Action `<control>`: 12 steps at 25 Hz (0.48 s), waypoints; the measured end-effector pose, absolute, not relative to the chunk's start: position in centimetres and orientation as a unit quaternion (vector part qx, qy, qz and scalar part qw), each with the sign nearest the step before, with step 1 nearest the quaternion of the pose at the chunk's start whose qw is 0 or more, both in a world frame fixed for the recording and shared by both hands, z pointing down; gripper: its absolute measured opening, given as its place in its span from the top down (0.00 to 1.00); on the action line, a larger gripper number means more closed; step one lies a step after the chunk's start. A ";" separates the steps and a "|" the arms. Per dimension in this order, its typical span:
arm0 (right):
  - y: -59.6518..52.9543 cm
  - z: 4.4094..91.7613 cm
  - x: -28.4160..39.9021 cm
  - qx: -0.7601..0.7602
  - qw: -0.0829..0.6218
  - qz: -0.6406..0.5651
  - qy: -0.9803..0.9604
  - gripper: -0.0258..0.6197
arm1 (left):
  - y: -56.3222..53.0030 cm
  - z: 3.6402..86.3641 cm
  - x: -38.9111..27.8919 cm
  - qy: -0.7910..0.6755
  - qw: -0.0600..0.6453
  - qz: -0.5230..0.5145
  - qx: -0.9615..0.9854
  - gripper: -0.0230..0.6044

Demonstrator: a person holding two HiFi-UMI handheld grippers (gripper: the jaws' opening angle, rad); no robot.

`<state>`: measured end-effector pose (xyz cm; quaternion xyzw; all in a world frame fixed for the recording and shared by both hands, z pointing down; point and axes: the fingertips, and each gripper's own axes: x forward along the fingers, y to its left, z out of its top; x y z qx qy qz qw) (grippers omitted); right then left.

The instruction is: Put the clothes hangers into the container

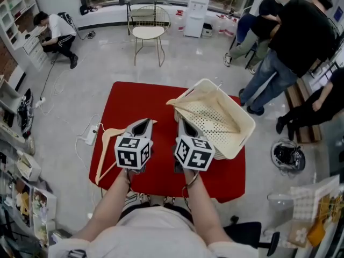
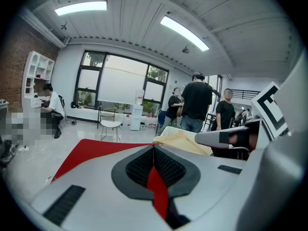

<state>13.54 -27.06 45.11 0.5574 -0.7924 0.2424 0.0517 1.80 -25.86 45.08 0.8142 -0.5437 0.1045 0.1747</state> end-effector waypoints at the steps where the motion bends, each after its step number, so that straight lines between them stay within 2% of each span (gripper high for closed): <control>1: -27.1 45.2 13.2 0.555 0.054 0.243 -0.794 0.94 | -25.7 45.4 1.4 -0.546 0.179 0.106 0.812 0.95; 8: -27.1 47.0 8.4 0.517 0.084 0.253 -0.813 0.94 | -24.0 48.2 -3.2 -0.564 0.223 0.097 0.789 0.94; 12: -26.8 48.9 4.7 0.488 0.108 0.264 -0.825 0.94 | -22.1 51.1 -7.5 -0.583 0.258 0.098 0.764 0.80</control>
